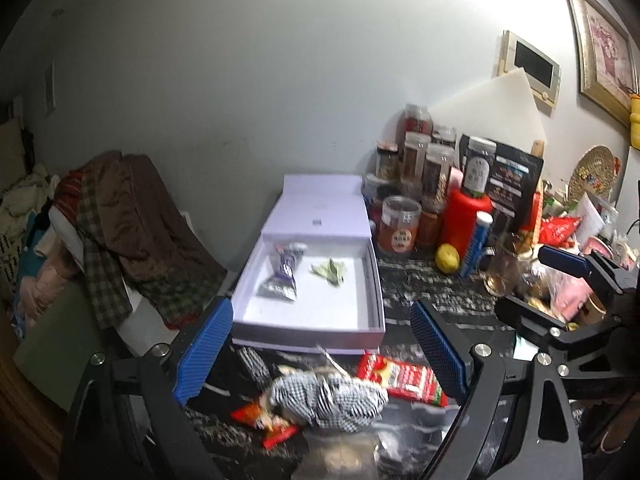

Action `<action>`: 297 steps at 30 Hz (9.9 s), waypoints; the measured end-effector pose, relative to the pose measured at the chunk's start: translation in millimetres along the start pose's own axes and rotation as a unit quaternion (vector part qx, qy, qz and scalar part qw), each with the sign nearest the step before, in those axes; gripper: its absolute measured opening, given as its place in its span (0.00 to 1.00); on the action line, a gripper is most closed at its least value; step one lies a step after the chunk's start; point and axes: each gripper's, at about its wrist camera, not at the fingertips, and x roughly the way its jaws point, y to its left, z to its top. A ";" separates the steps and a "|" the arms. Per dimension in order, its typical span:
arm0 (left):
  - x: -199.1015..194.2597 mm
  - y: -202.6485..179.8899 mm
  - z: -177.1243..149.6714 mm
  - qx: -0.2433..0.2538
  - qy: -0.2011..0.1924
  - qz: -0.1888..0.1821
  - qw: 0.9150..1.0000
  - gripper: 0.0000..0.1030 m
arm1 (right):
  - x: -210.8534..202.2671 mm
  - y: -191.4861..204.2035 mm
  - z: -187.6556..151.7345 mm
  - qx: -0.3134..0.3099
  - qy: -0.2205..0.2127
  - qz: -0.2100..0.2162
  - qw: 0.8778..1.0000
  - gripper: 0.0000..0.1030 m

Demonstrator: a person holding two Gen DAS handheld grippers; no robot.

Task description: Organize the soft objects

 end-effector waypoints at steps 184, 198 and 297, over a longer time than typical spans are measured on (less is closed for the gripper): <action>41.3 -18.6 -24.6 -0.019 0.021 -0.121 0.992 0.68 | 26.2 -31.8 -55.7 0.091 0.080 0.069 0.990 0.43; 68.9 12.5 21.1 -0.017 -0.013 -0.084 0.996 0.68 | 57.3 -25.2 15.6 0.046 0.024 0.082 0.995 0.43; 265.9 51.1 61.7 0.009 0.136 0.027 0.990 0.72 | 263.4 -25.6 61.3 0.052 0.118 0.074 0.989 0.54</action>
